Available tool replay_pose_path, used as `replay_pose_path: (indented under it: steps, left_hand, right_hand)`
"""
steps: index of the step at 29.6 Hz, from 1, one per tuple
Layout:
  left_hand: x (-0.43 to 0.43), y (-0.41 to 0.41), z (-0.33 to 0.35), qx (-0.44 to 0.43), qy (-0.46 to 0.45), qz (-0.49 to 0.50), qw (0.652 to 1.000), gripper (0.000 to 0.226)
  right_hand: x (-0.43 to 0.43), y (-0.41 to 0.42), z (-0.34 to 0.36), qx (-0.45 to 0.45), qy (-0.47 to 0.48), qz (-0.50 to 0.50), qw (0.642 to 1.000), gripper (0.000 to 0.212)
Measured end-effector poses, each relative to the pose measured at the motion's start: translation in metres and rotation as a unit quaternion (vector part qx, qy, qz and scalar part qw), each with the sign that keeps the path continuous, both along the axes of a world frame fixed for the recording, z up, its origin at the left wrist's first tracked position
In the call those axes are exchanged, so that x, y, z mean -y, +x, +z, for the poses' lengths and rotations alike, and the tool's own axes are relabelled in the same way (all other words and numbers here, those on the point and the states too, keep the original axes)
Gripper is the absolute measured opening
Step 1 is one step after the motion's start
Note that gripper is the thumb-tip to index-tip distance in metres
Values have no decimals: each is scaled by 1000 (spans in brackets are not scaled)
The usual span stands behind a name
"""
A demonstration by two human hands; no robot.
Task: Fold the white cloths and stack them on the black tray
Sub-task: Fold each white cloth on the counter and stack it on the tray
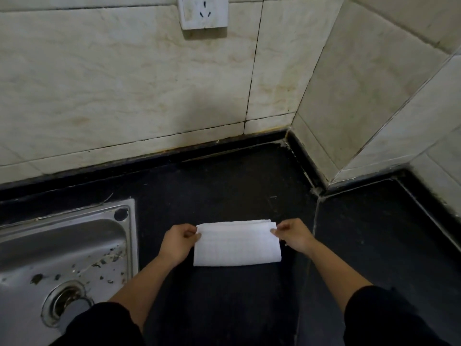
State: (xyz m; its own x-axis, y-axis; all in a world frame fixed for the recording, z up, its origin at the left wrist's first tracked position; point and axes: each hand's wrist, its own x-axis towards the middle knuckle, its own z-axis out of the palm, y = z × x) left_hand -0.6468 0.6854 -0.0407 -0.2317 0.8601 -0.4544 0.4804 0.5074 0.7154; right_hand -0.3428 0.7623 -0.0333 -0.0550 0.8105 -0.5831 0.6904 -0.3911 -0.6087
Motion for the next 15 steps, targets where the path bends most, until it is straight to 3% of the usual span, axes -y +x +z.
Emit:
replay_pose_path:
  steps: [15]
  left_hand:
    - [-5, 8, -13, -75, 32, 88, 993, 18]
  right_hand:
    - [1, -19, -14, 54, 74, -100, 991, 28]
